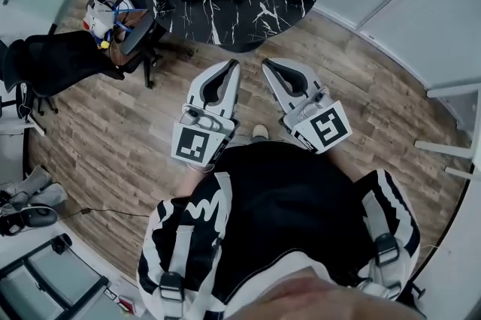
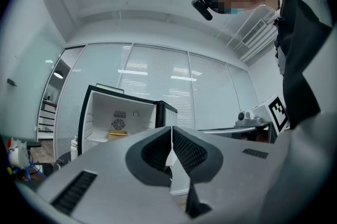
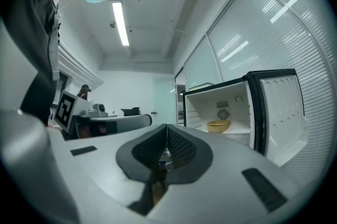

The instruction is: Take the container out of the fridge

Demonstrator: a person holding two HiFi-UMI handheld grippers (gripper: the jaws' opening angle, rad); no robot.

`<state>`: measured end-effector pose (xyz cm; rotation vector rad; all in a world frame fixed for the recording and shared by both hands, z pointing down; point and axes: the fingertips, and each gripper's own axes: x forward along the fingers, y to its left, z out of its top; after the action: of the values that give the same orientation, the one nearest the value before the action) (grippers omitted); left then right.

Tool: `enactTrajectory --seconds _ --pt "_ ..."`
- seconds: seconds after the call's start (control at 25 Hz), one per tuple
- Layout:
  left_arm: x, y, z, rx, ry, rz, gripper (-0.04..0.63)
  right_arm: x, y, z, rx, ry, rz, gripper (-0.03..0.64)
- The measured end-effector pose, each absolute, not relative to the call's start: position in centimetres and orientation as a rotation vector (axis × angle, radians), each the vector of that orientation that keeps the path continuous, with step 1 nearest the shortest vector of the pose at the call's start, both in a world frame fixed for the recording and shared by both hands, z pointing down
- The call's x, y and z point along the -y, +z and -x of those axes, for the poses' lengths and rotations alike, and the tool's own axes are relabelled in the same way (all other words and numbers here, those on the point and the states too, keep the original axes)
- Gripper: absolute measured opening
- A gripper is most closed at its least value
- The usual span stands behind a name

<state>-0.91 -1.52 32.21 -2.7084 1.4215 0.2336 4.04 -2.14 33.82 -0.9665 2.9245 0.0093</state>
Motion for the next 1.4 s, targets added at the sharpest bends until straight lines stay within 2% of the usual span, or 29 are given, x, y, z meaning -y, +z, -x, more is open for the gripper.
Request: enactTrajectory --seconds 1.4 --pt "4.7 32.0 3.4 -1.476 0.235 2.673 0.015 6.2 33.3 -3.6 -2.894 0.011 0.972 0.011"
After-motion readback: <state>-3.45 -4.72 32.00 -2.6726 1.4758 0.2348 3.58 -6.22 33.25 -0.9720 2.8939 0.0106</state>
